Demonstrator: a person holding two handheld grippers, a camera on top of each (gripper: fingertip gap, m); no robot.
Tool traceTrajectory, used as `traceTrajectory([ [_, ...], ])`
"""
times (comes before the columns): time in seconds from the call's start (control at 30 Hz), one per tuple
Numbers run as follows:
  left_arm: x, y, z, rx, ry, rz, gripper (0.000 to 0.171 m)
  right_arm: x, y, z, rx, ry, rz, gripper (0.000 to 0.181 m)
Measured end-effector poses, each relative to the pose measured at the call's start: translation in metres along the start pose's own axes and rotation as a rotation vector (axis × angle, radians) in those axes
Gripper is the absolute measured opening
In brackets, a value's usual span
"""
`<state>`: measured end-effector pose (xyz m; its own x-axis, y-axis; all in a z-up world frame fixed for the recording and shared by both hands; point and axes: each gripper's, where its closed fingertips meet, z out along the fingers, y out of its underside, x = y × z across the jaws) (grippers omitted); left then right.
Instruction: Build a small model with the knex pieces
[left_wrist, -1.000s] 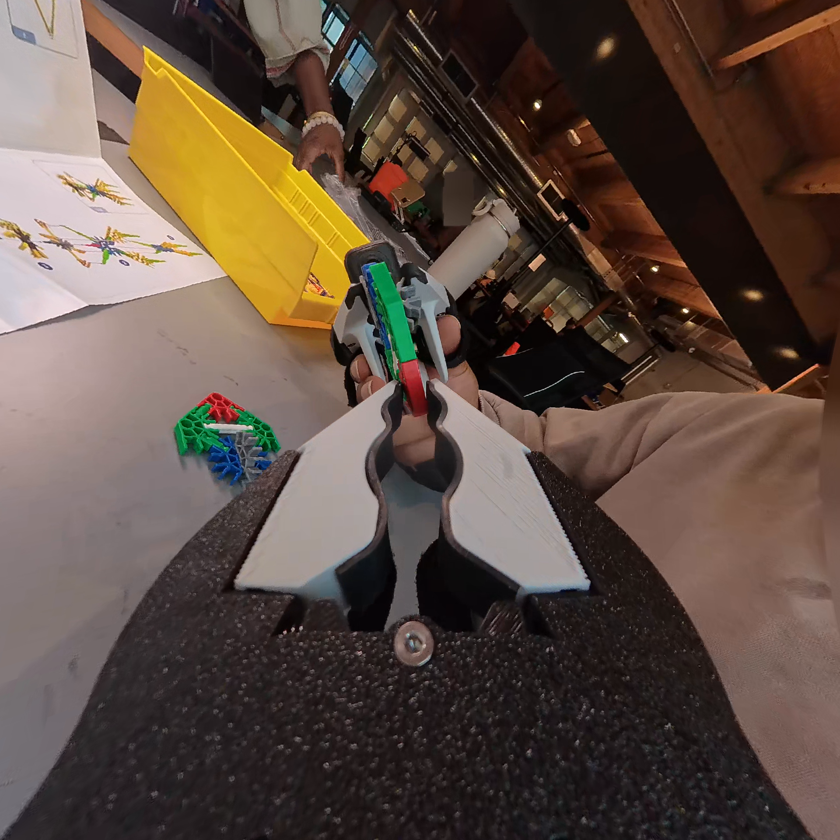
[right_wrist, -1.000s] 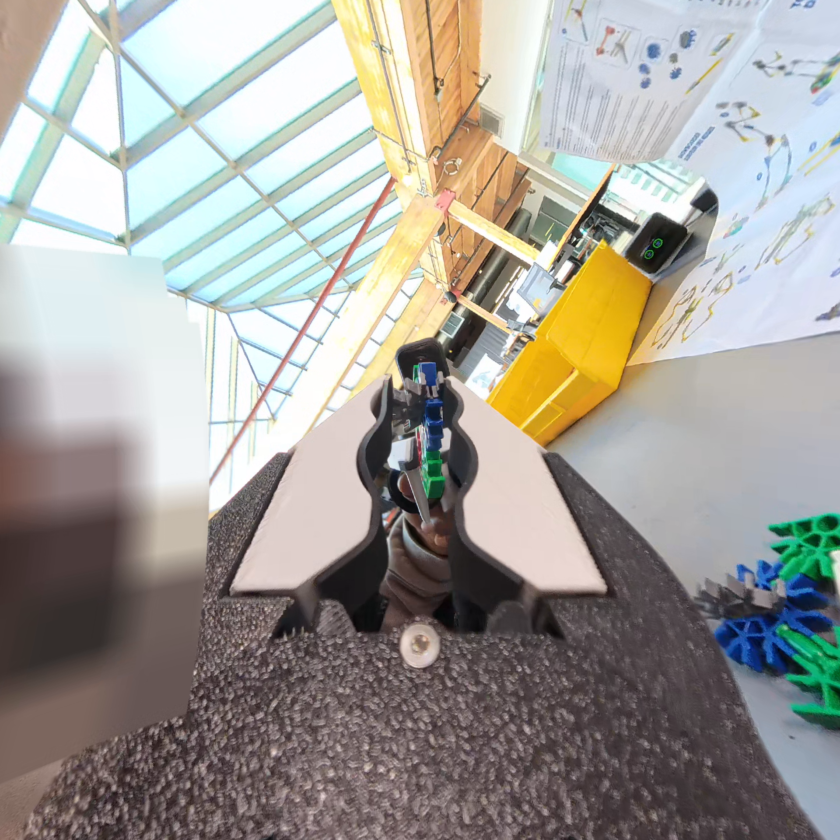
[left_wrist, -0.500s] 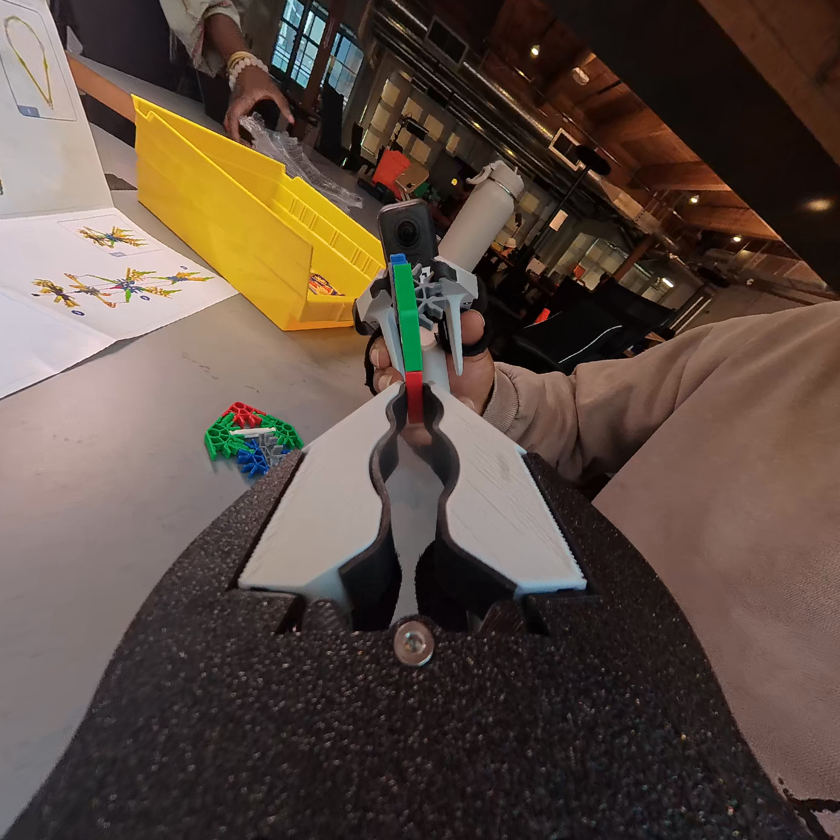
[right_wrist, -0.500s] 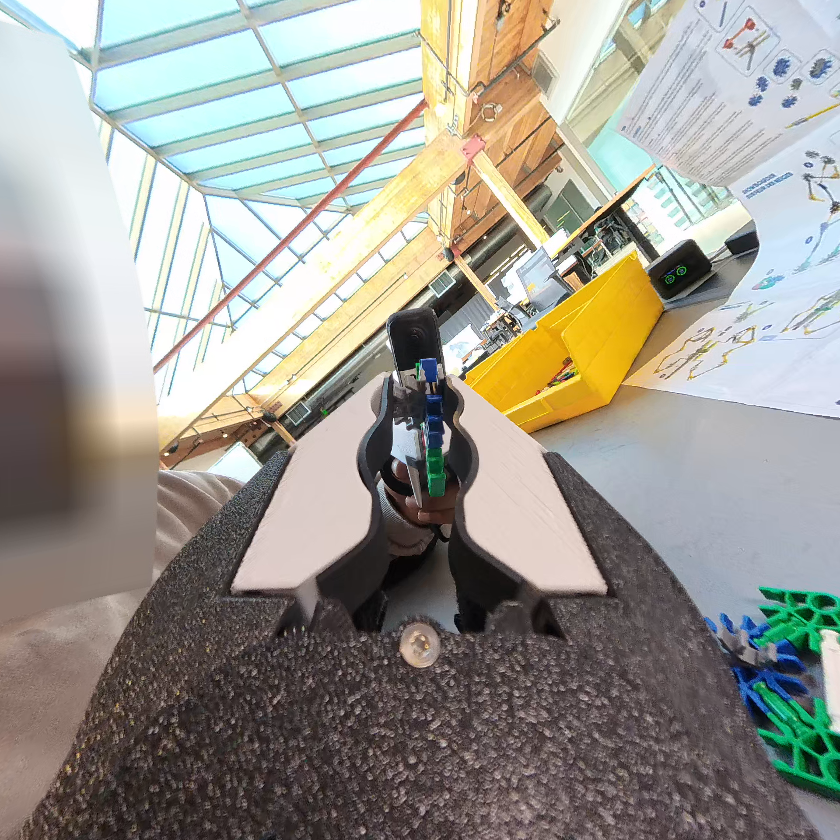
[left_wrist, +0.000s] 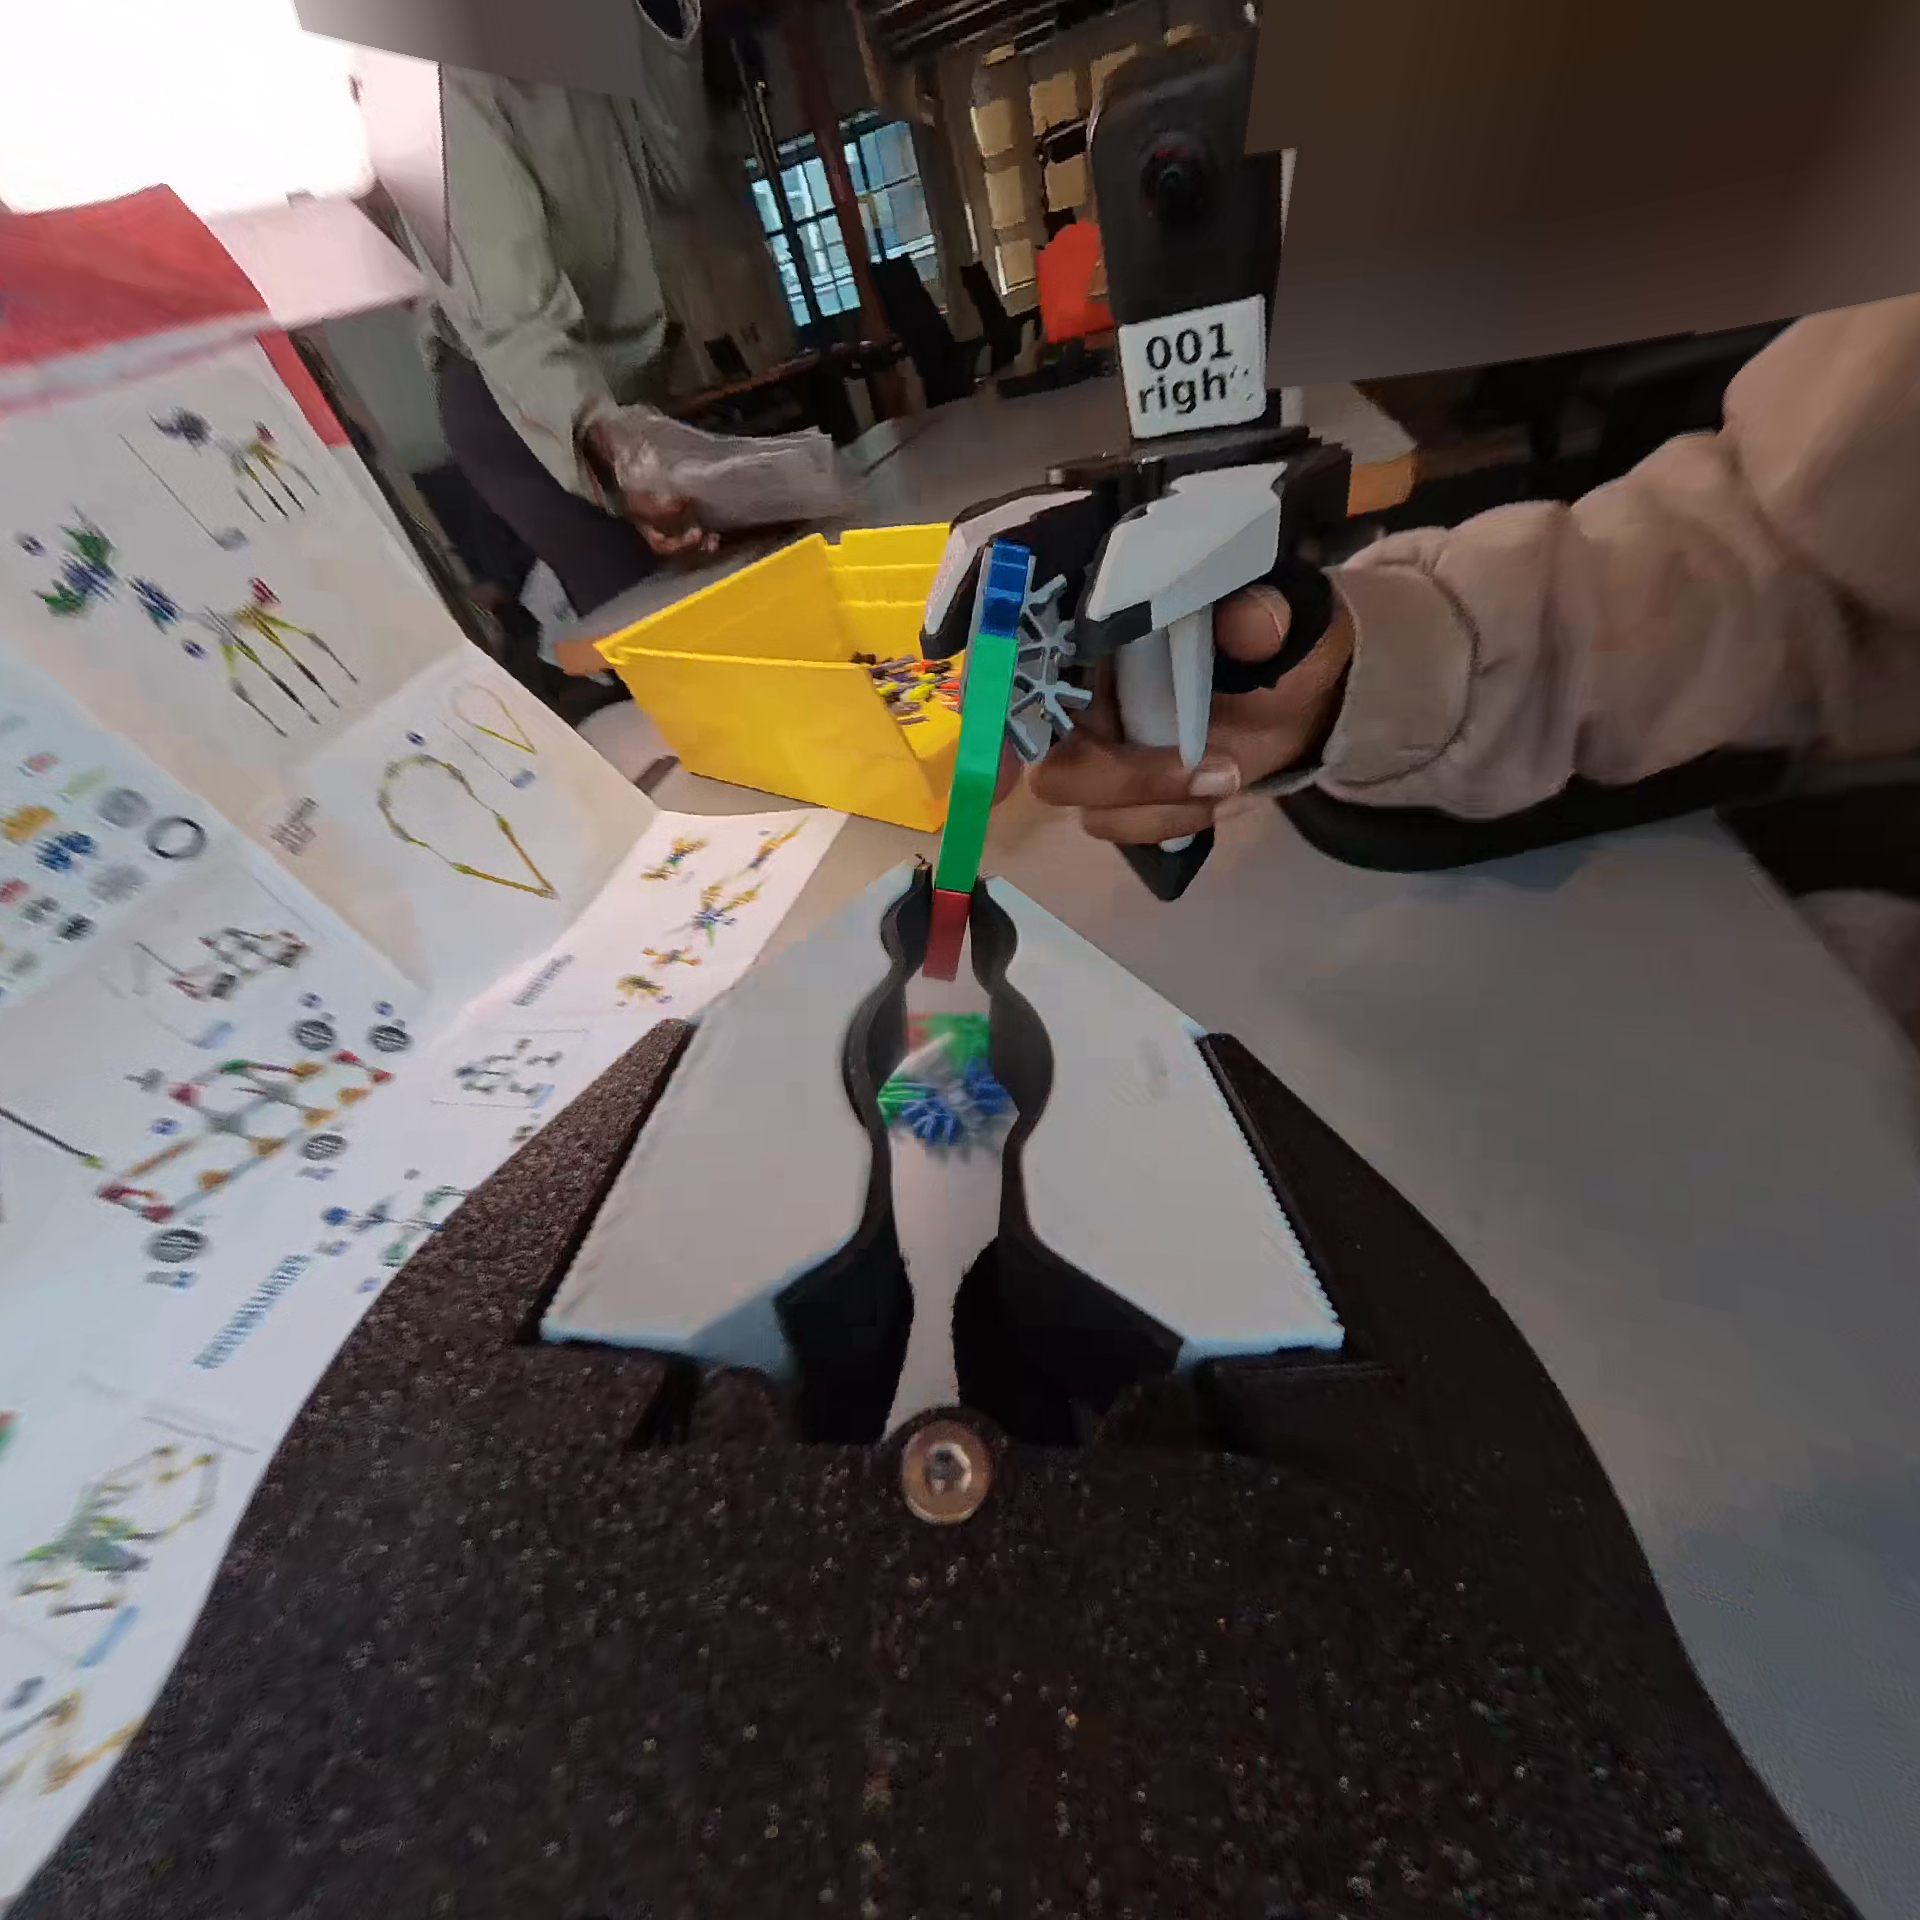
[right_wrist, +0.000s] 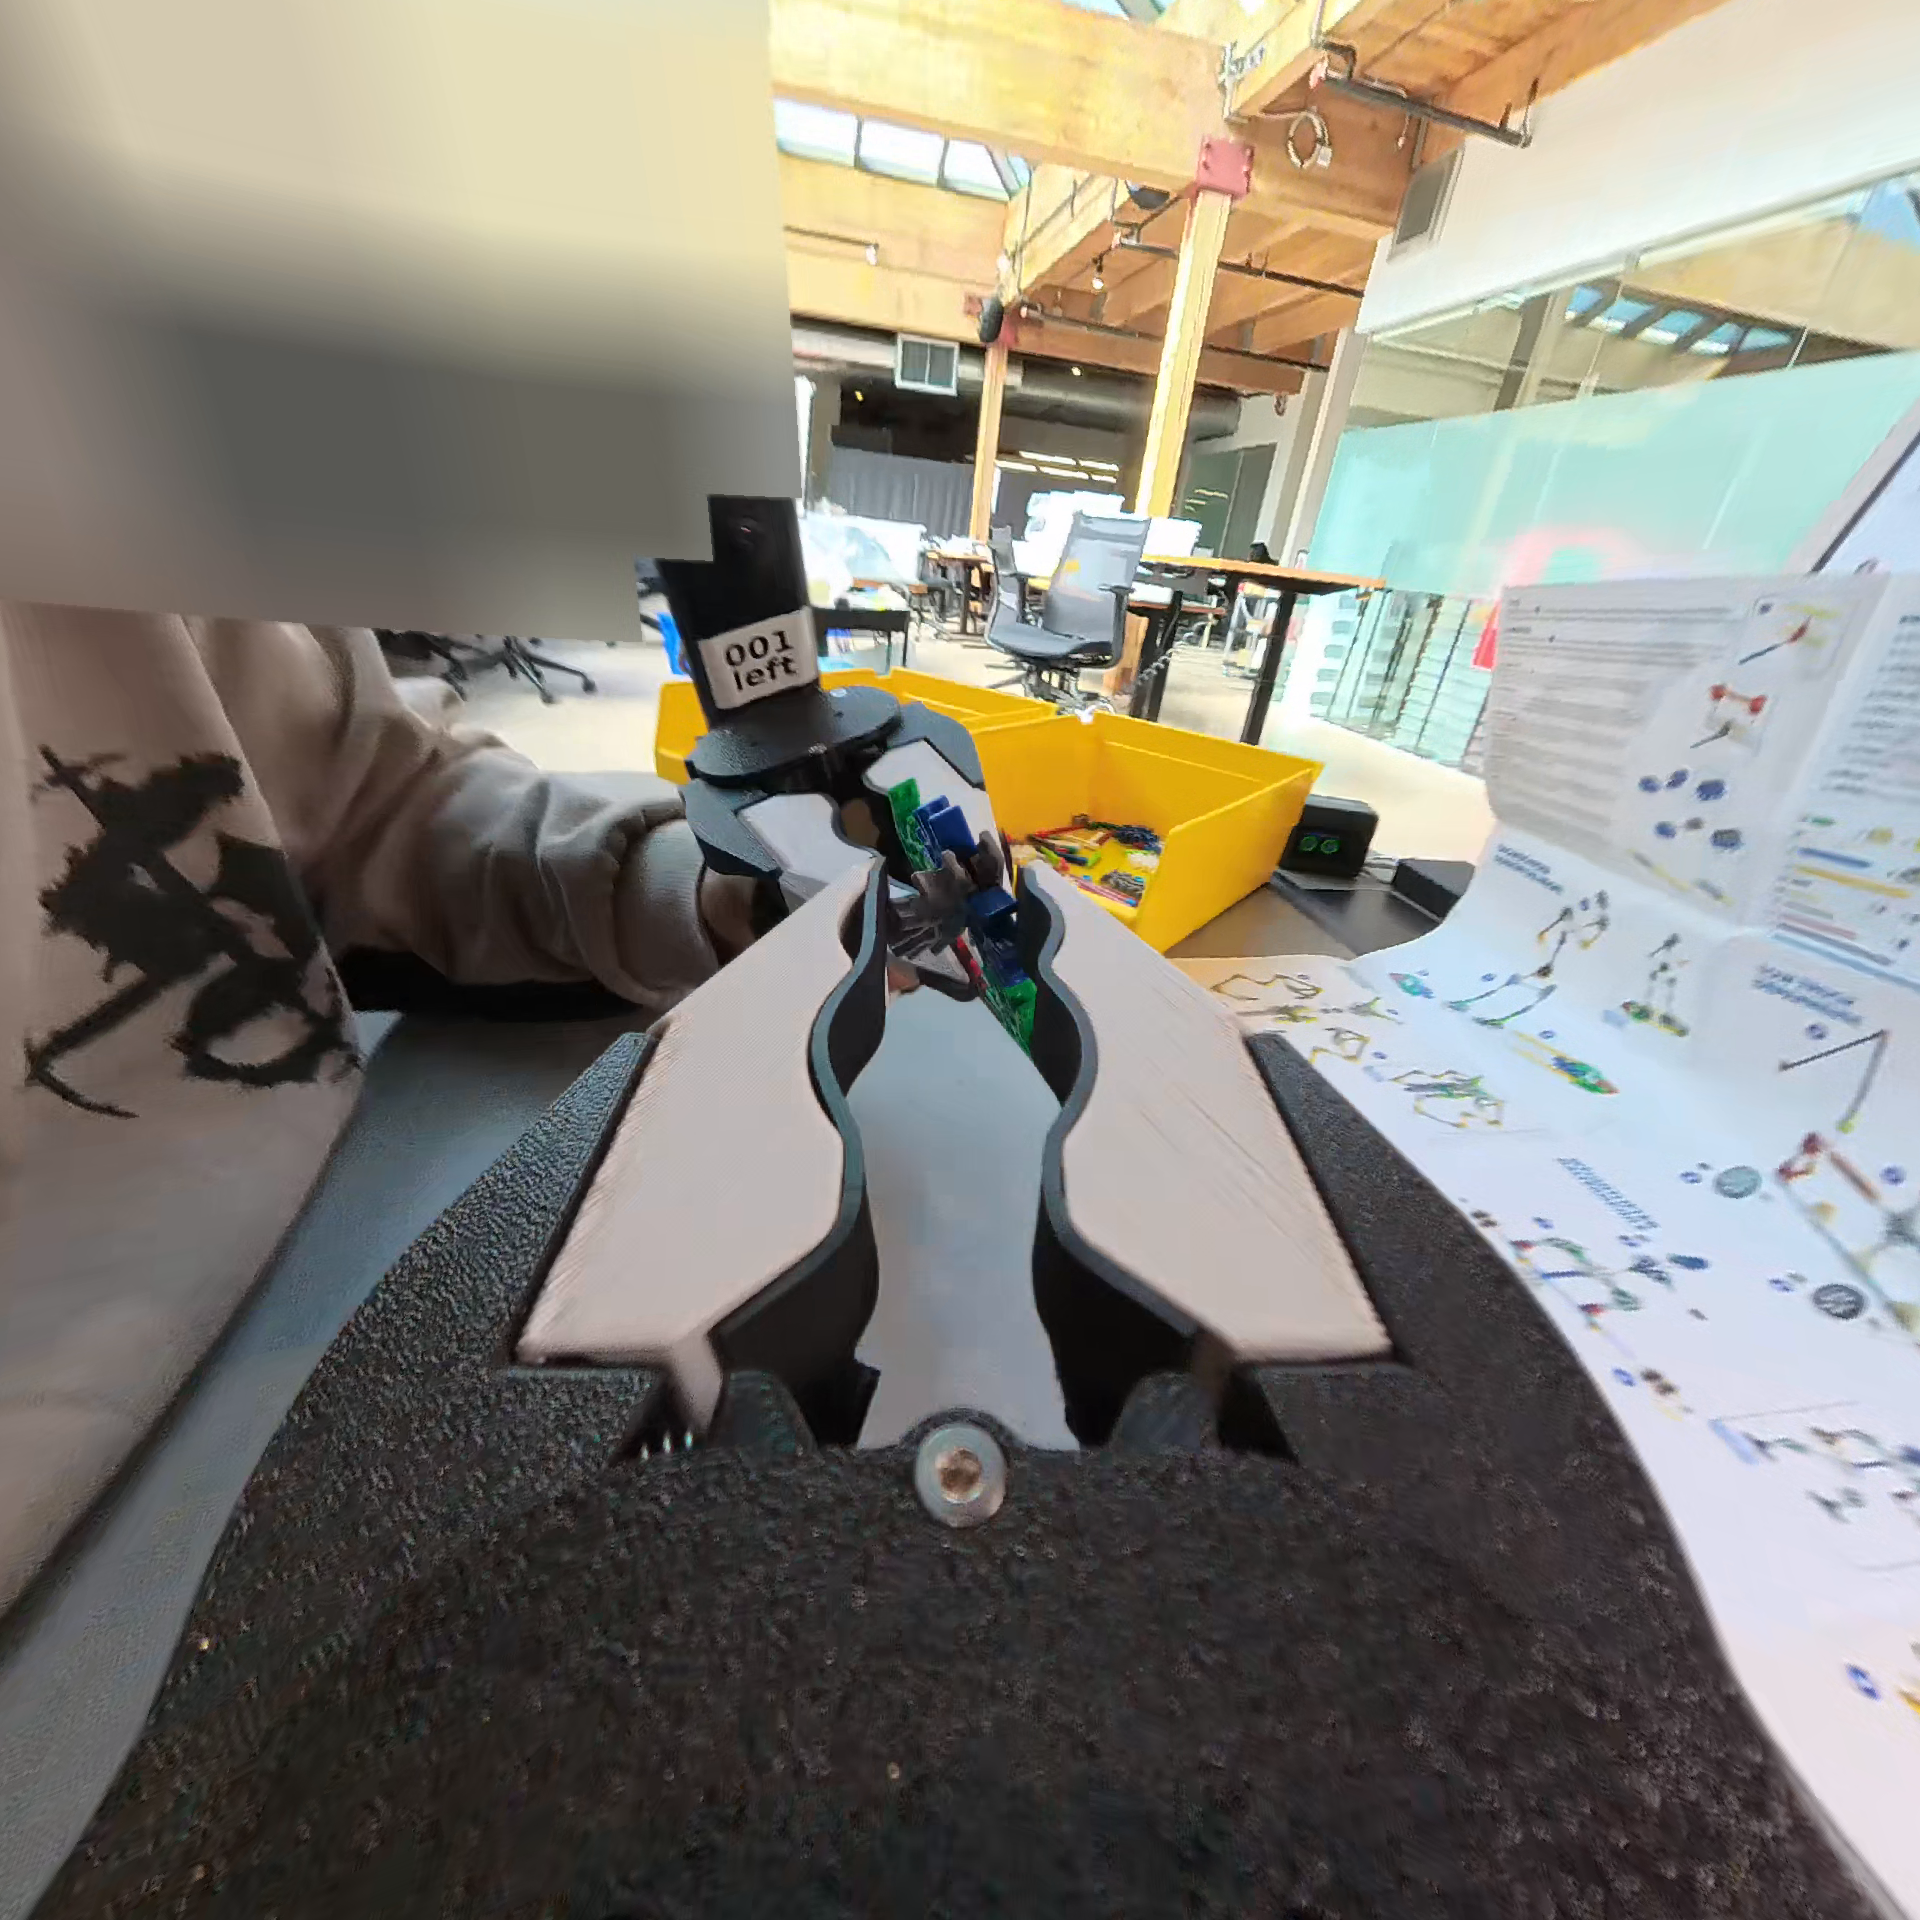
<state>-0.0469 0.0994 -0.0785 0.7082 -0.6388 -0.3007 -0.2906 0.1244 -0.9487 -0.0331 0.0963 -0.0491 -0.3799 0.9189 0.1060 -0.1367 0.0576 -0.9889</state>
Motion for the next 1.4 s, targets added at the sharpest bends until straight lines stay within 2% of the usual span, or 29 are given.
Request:
traceTrajectory([
  [0.13, -0.002, -0.006, -0.004, -0.022, -0.151, 0.357, 0.005, -0.006, -0.001, 0.000, -0.056, 0.035, -0.196, 0.024],
  [0.23, -0.004, -0.010, -0.006, -0.054, -0.237, 0.539, 0.005, -0.008, 0.002, -0.001, -0.094, 0.058, -0.300, 0.023],
  [0.4, -0.008, -0.010, -0.009, -0.102, -0.311, 0.719, 0.005, -0.006, 0.007, -0.001, -0.127, 0.082, -0.367, 0.021],
  [0.5, -0.008, -0.009, -0.009, -0.115, -0.322, 0.743, 0.005, -0.005, 0.008, -0.001, -0.132, 0.087, -0.373, 0.021],
  [0.6, -0.009, -0.006, -0.009, -0.115, -0.308, 0.701, 0.005, -0.004, 0.010, -0.001, -0.136, 0.091, -0.366, 0.020],
  [0.67, -0.009, -0.003, -0.007, -0.109, -0.280, 0.613, 0.005, -0.002, 0.011, 0.000, -0.138, 0.097, -0.362, 0.020],
  [0.77, -0.006, 0.003, -0.003, -0.088, -0.185, 0.393, 0.006, -0.002, 0.009, 0.000, -0.129, 0.104, -0.344, 0.021],
  [0.87, 0.005, 0.009, 0.002, -0.032, -0.018, 0.071, 0.005, -0.002, 0.003, -0.001, -0.102, 0.103, -0.323, 0.020],
  [0.97, 0.012, 0.008, 0.005, 0.036, 0.085, -0.097, 0.005, -0.007, -0.001, 0.000, -0.081, 0.091, -0.310, 0.020],
  [1.17, 0.022, 0.003, 0.005, 0.106, 0.189, -0.211, 0.005, -0.015, -0.009, 0.001, -0.058, 0.074, -0.317, 0.020],
  [1.4, 0.023, 0.004, 0.005, 0.117, 0.207, -0.230, 0.005, -0.016, -0.010, 0.001, -0.055, 0.070, -0.312, 0.020],
])
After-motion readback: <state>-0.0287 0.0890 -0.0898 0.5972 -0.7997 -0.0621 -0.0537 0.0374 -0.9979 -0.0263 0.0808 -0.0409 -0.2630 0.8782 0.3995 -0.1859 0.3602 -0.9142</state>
